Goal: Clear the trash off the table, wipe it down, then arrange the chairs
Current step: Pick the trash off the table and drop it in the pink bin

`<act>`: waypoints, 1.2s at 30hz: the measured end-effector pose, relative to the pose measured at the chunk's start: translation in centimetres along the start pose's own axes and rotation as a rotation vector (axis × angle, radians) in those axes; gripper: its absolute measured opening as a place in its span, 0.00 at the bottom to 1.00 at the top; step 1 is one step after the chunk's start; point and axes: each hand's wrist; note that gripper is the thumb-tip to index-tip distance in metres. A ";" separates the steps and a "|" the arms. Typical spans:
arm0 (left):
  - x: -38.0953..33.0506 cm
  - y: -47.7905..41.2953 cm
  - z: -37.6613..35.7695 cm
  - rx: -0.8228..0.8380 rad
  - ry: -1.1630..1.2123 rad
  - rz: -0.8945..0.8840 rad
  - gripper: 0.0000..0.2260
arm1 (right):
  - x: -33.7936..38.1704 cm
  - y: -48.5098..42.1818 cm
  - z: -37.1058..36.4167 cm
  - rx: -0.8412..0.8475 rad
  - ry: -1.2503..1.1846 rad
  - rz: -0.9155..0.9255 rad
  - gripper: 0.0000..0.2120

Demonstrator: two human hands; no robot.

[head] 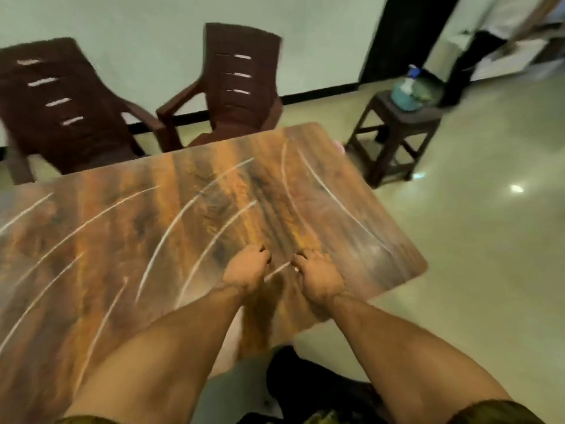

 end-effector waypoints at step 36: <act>-45.2 -49.0 -5.1 0.124 0.066 0.176 0.27 | -62.1 -12.5 15.4 0.072 -0.043 0.020 0.24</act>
Point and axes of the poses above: each hand's wrist, its own y-axis away from the middle knuckle, its own z-axis out of the back of the hand, x = y × z, and after that the axes turned 2 degrees about y, right-handed
